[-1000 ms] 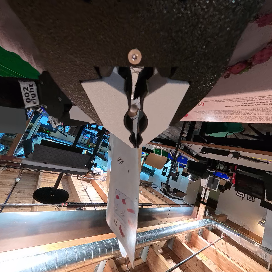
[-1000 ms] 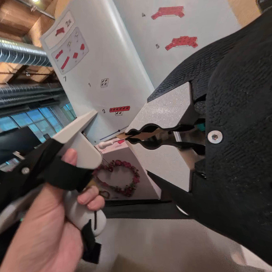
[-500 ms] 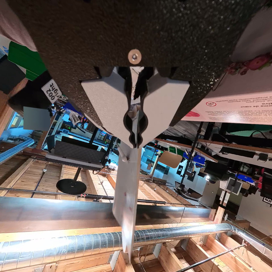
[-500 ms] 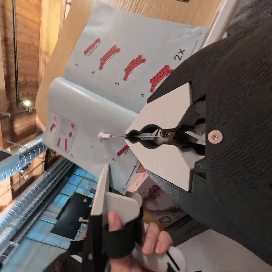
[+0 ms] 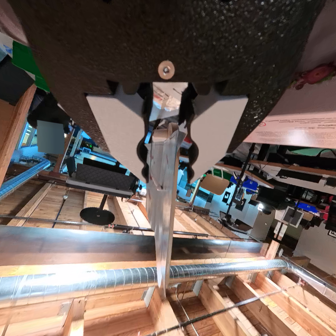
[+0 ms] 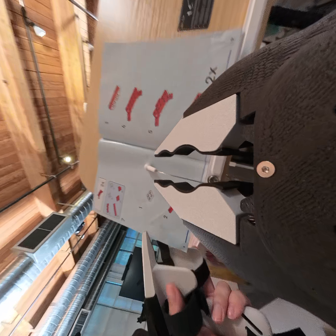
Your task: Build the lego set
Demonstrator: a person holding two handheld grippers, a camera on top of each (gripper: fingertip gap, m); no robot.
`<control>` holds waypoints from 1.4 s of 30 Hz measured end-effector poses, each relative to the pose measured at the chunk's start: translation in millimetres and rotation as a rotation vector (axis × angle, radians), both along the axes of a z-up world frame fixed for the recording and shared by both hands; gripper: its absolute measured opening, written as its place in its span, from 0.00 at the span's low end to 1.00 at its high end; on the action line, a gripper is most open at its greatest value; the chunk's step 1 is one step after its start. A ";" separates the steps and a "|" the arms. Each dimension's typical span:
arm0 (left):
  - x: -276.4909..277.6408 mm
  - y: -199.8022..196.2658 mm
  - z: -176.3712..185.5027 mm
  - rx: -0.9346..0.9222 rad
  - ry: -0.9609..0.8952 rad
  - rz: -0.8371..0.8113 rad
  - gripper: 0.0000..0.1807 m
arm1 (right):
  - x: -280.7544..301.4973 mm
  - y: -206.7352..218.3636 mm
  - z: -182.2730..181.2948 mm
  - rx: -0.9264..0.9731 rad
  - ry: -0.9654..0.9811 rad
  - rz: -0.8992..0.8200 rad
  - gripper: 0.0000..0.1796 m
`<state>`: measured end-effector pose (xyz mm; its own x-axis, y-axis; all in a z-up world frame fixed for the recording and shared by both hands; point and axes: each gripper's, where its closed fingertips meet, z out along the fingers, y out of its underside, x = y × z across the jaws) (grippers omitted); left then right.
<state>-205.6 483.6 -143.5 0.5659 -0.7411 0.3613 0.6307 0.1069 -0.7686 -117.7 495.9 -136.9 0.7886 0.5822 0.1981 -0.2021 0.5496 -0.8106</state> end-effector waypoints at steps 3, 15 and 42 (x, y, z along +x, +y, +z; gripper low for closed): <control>-18.4 -8.5 13.0 0.070 -0.051 0.088 0.28 | 17.3 -10.6 12.9 0.075 0.028 -0.025 0.16; -18.0 -71.1 47.3 0.163 0.189 0.577 0.30 | 131.9 -39.2 -58.4 -0.045 -0.116 -0.200 0.16; 91.7 -373.7 -88.7 0.124 0.777 0.699 0.21 | 204.7 -228.7 -91.9 -0.071 -0.265 -0.252 0.10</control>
